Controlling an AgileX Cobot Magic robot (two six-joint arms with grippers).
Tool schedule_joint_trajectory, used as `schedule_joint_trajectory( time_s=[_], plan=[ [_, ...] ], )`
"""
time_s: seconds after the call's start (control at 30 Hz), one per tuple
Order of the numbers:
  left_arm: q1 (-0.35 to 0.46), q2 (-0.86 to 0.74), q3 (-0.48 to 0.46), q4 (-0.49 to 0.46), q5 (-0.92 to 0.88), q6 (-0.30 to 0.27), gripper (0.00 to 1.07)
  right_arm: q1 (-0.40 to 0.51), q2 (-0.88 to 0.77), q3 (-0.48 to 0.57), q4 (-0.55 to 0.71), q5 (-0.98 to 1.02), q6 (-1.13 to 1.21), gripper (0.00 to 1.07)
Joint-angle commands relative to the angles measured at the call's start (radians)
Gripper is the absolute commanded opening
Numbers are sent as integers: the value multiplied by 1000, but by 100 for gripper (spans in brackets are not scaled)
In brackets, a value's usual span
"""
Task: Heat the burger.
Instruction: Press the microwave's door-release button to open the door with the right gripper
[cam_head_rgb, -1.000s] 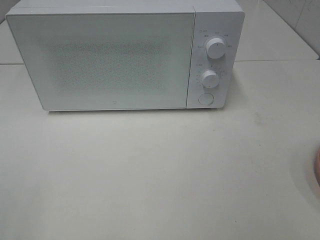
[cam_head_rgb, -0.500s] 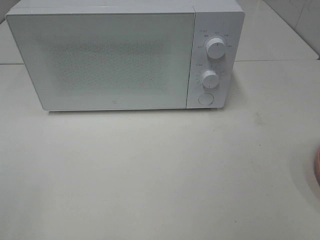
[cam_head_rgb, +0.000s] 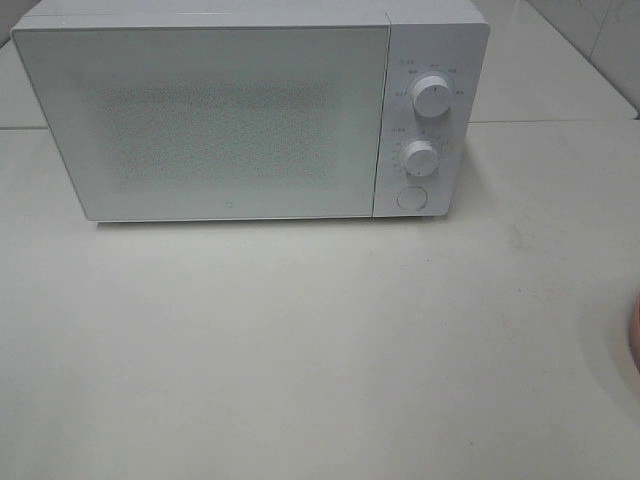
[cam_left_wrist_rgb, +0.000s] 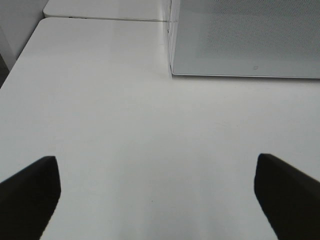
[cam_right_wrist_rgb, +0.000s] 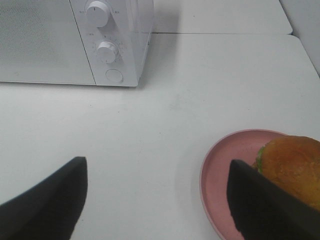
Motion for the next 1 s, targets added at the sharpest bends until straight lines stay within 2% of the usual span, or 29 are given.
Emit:
schedule_joint_trajectory(
  time_s=[0.03,1.0],
  plan=[
    [-5,-24,3,0,-15,-2,98,-1,48,-8,2,-65,-5,75],
    [-5,-24,3,0,-15,-2,98,-1,493,23,-11,-511,-11,75]
  ],
)
